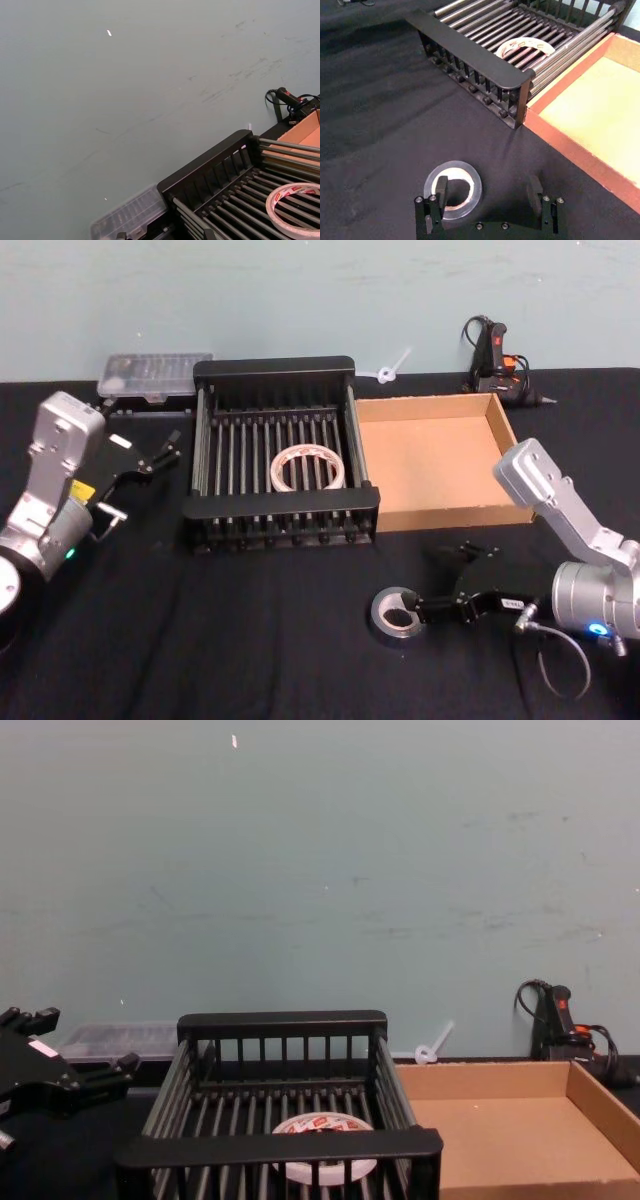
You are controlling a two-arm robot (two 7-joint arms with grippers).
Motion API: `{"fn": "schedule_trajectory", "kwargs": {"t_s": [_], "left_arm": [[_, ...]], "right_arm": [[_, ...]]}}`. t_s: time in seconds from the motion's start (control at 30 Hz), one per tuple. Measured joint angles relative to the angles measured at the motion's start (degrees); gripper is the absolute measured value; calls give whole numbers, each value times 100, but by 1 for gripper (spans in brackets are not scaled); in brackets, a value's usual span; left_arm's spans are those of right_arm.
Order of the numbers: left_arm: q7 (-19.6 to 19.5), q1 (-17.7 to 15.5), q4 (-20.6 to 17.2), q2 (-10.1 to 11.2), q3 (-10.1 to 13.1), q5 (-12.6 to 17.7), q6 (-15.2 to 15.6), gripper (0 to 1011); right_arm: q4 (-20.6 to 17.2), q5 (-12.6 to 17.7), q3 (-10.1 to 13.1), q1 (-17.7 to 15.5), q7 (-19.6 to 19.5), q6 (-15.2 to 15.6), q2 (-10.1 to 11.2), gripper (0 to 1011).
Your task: Pick up the white tape and place it into the black box , Pick up the silver tape and place it into the brown box.
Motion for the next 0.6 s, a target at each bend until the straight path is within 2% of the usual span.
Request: {"fn": "schedule_trajectory", "kwargs": {"t_s": [0.33,0.6], "left_arm": [[0,0,0,0,0,0,0,1001],[0,0,0,0,0,0,0,1001]], "right_arm": [[195,-2,-243,184,-32,44,13,1002],[233,16,-348,249,-40,62,39,1002]]}}
